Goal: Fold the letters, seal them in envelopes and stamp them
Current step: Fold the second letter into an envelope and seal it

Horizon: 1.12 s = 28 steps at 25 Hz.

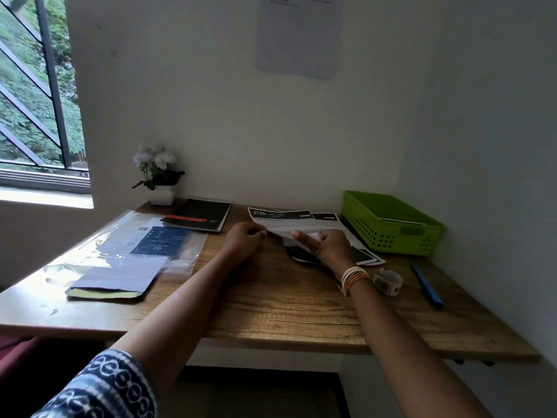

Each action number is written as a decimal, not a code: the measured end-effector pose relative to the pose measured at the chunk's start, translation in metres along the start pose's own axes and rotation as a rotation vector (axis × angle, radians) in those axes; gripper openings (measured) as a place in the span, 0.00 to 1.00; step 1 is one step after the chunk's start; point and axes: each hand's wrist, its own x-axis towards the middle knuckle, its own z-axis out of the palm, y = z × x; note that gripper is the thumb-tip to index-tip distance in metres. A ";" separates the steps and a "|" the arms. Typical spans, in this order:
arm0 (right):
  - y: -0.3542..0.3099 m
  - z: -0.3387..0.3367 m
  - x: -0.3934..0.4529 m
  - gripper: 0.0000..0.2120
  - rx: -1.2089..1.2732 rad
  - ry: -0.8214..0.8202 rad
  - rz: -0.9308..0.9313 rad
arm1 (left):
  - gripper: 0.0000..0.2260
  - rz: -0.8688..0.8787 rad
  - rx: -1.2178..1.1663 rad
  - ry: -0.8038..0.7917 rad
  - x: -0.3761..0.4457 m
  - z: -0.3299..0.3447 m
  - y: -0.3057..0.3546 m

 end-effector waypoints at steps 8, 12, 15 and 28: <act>0.002 -0.006 -0.005 0.22 0.239 -0.239 -0.190 | 0.41 -0.314 -0.681 0.308 0.005 -0.020 -0.003; 0.006 -0.008 -0.006 0.19 -0.104 -0.223 -0.295 | 0.28 -0.421 -0.548 0.460 0.001 -0.029 -0.013; 0.006 -0.010 -0.008 0.07 -0.413 -0.044 -0.406 | 0.24 -0.400 -0.765 0.368 -0.002 -0.028 -0.015; 0.002 0.000 -0.017 0.19 -0.511 -0.151 -0.347 | 0.18 -0.437 -0.788 0.045 -0.021 -0.046 -0.004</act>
